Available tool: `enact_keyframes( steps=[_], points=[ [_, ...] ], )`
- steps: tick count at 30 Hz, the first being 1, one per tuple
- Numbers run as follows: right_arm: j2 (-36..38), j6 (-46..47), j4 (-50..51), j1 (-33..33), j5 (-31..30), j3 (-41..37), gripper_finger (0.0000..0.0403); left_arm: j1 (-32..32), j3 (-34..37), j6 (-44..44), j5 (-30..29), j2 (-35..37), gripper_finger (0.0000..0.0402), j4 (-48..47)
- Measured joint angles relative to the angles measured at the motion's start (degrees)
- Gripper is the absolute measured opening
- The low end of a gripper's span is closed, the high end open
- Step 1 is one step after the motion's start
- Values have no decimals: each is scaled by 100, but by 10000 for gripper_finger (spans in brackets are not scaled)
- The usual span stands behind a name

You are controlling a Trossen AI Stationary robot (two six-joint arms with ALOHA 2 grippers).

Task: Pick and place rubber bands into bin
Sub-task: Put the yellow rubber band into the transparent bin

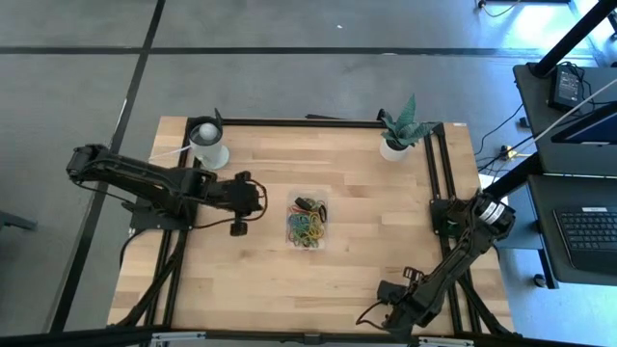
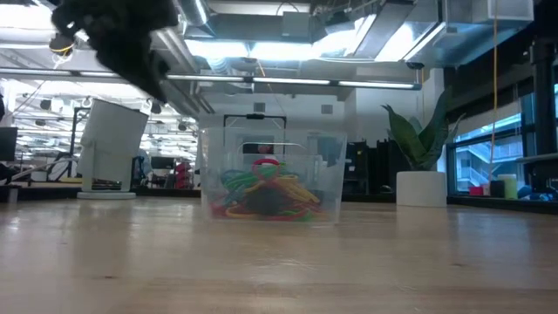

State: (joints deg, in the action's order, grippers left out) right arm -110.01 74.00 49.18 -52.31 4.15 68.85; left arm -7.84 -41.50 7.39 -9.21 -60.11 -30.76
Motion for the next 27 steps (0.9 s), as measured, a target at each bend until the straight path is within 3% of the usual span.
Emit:
enact_keyframes(
  steps=[8,18,27],
  points=[
    [661,313,173,2,-717,-1,3,-153,0,-265,-411,601,1,169],
    [724,310,179,-88,-754,5,6,-151,1,-419,-401,656,1,334],
    [640,200,217,-151,-755,10,57,-484,1513,-371,-273,703,1,3521]
  ],
)
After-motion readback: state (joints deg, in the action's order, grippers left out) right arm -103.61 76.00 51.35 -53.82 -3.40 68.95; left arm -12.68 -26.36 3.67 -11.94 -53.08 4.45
